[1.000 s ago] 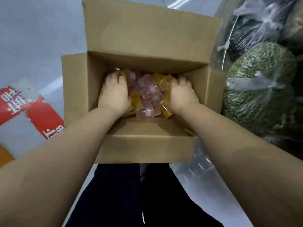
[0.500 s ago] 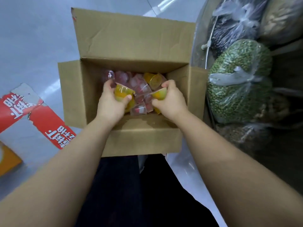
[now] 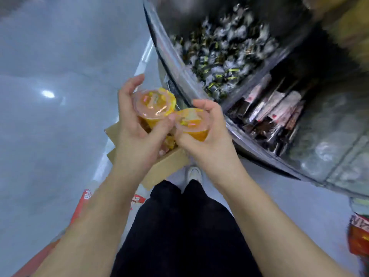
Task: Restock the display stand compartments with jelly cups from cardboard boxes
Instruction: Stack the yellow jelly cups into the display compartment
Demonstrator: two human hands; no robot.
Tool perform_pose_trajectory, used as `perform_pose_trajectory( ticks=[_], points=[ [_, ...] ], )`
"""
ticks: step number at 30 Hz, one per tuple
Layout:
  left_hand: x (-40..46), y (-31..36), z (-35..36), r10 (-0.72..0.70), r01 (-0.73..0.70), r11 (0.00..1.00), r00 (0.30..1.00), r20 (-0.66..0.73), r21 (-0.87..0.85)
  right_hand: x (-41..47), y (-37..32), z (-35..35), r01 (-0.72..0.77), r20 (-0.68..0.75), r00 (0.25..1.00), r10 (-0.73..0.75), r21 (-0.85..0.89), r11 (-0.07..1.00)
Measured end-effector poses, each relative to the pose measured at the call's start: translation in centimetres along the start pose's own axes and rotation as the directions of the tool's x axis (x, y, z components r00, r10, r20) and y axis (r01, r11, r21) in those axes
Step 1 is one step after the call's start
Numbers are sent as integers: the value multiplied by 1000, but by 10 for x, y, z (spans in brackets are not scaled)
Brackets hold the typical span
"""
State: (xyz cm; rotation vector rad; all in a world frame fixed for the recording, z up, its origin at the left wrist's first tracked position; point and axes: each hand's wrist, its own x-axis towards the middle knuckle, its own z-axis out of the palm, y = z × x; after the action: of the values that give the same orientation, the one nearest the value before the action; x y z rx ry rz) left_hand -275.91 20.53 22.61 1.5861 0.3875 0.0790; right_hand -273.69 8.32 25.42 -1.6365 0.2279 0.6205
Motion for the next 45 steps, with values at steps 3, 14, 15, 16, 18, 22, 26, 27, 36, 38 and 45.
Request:
perform_pose_trajectory(
  ticks=[3,14,15,16,18,22,26,27,36,38,45],
  points=[
    [2,58,24,106,-110,993,988,110,31,-35,-42,-29,116,-137,984,-113,15,993],
    [6,179,167,485,-563,826,720,497,11,-113,-104,-176,391,-552,759,-346,-38,919],
    [5,187,178,507,-583,812,698,505,-10,-118,-107,-186,414,-555,746,-368,-47,909],
    [4,195,187,517,-591,807,687,511,-22,-122,-111,-194,426,-556,736,-386,-63,902],
    [7,209,205,536,-621,784,669,515,-9,-126,-122,-213,438,-574,700,-425,-124,890],
    [20,235,230,535,-678,733,624,570,54,-119,-146,-245,442,-589,633,-502,-257,859],
    [44,252,240,484,-732,673,543,686,105,-102,-163,-264,365,-543,636,-549,-415,833],
    [52,255,241,479,-772,623,505,718,126,-97,-165,-267,314,-523,641,-562,-489,814],
    [91,260,249,290,-848,518,297,910,111,-78,-171,-278,67,-435,761,-481,-684,726],
    [97,261,253,286,-824,562,272,919,69,-73,-175,-276,81,-429,768,-475,-672,736],
    [106,261,268,336,-635,771,339,879,-50,-58,-181,-276,182,-549,625,-554,-588,788]
  ],
)
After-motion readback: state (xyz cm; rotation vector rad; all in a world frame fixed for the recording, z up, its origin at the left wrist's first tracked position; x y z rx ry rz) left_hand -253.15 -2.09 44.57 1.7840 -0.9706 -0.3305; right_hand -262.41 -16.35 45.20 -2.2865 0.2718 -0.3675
